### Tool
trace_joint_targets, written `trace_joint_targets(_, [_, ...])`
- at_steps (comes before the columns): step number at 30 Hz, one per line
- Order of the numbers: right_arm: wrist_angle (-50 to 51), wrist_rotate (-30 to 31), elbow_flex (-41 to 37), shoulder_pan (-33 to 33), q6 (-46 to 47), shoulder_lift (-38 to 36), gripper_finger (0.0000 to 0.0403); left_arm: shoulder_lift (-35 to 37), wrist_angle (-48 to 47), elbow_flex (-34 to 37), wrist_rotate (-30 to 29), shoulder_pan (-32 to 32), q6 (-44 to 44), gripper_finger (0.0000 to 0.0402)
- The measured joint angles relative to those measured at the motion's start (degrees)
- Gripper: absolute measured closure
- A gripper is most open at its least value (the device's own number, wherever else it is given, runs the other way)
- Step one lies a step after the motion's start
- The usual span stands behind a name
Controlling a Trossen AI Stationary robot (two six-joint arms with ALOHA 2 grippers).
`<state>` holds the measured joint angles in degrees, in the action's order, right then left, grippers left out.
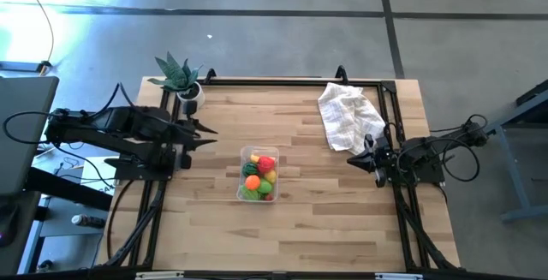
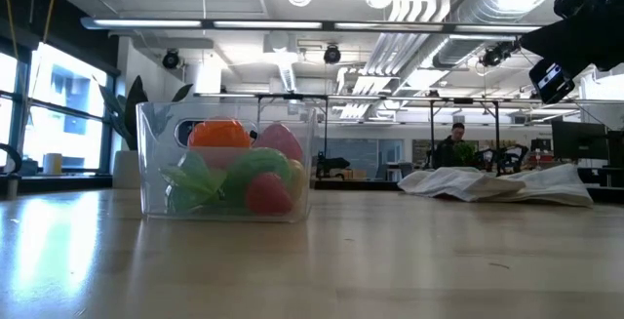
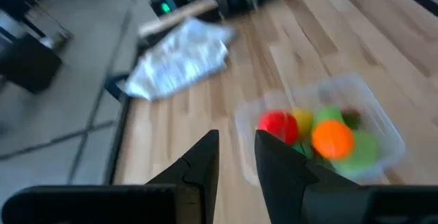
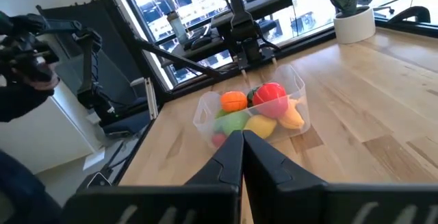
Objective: Pick and placing Produce into tupperware
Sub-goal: Return to Home Position
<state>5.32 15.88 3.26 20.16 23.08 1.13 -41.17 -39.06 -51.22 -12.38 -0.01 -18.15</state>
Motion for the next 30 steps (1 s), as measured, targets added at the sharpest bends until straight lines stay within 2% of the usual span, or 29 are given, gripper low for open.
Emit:
trace_joint_targets(11, [0.0, 0.0, 0.0, 0.0, 0.4, 0.0, 0.0403, -0.1, 13.1, 0.0, 0.5, 0.0, 1.8, 0.0316])
trace_joint_targets(14, [0.0, 0.0, 0.0, 0.0, 0.4, 0.0, 0.0403, 0.4, 18.9, -0.4, 6.7, 0.0, -0.5, 0.0316])
trace_joint_targets(16, [0.0, 0.0, 0.0, 0.0, 0.4, 0.0, 0.0403, 1.3, 19.4, -2.0, 11.8, 0.0, -2.7, 0.0316])
trace_joint_targets(18, [0.0, 0.0, 0.0, 0.0, 0.5, 0.0, 0.0403, 2.8, 18.4, -4.4, 14.1, -0.1, -3.9, 0.0316])
trace_joint_targets(24, [0.0, 0.0, 0.0, 0.0, 0.5, 0.0, 0.0403, 13.9, 12.8, -7.0, 14.5, 0.0, -4.6, 0.0316])
trace_joint_targets(30, [0.1, 0.0, 0.0, 0.0, 0.5, 0.0, 0.0403, 28.5, 10.4, -3.6, 12.8, 0.0, -3.9, 0.0316])
